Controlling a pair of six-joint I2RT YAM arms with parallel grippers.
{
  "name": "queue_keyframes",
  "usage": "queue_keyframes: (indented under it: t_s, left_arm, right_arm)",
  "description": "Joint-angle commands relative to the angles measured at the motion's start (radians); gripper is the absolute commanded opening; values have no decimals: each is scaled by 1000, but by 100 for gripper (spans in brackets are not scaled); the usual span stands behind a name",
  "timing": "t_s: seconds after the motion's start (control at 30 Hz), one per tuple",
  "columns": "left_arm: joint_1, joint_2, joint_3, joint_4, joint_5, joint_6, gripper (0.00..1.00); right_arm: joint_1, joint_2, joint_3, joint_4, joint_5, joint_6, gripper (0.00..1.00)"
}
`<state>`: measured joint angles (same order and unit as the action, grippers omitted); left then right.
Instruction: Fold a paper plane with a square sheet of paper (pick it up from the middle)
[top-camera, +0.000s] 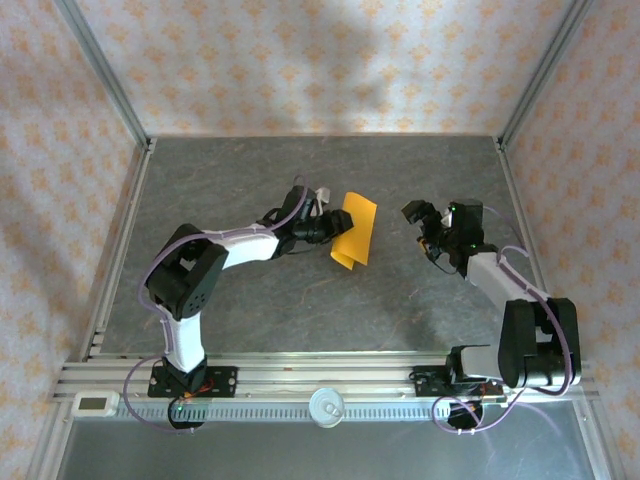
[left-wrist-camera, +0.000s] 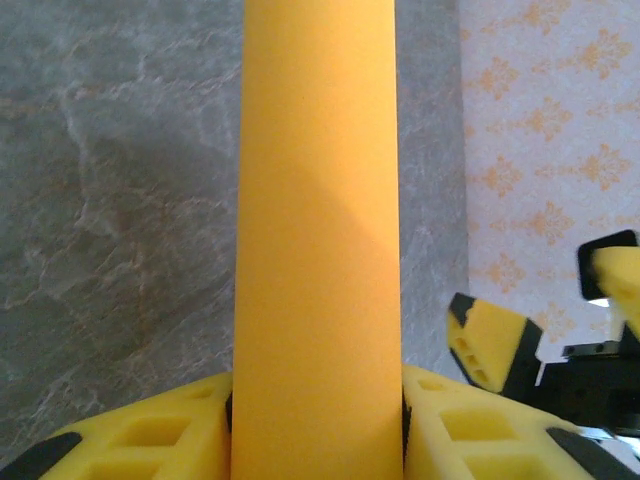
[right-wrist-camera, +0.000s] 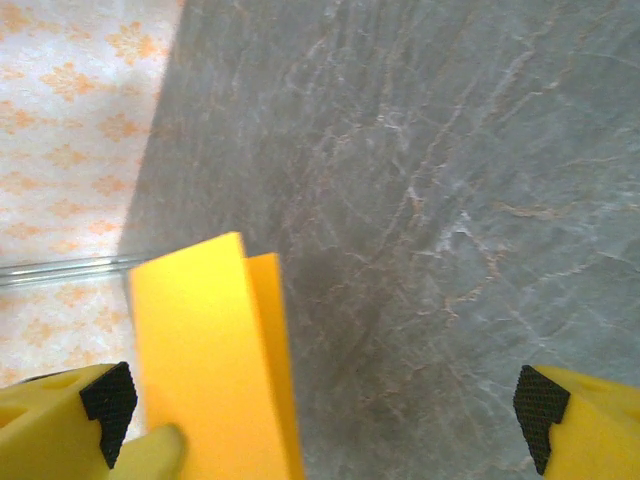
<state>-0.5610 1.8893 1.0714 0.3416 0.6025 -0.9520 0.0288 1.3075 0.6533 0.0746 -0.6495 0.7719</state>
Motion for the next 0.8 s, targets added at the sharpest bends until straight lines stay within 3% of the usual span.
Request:
queue_keyframes:
  t_s: [0.0,0.43,0.57,0.77]
  left_arm:
    - [7,13,-38,126,13,-72,41]
    - [23,15,-116,76,-106,-5,43]
    - [35,17,-107,8,-133,37,45]
    - [41,45,-100,-85,-157,102,50]
  right_arm:
    - [15,-22,-27,119,-47,4,99]
    - [112,15,-85,161,-65,-34,71]
    - [146,27,-79,146,-6,-30,67]
    - [165,40,-84,166,-20,8,67]
